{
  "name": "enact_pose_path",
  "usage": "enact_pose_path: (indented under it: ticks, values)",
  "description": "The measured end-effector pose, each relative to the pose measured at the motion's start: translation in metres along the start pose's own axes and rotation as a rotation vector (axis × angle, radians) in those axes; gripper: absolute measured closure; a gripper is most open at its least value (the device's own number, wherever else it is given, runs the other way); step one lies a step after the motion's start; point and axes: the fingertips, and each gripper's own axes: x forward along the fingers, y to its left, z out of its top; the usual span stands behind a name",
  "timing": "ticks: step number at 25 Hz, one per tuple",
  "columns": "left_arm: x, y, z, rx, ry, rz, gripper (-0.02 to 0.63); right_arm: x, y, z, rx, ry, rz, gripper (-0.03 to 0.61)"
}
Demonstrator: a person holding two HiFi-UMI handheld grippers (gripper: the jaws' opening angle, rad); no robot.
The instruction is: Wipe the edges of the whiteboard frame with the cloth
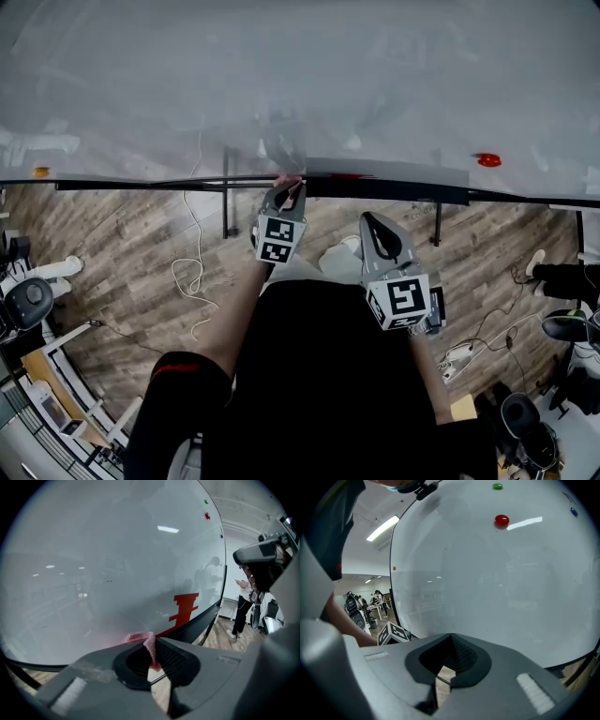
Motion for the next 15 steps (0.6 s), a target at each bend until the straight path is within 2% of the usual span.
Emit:
enact_pose_path:
  ticks: [15]
  values:
    - [0.011, -0.023, 0.007, -0.008, -0.004, 0.03, 0.597, -0.018, -0.022, -0.01, -0.017, 0.014, 0.035, 0.577]
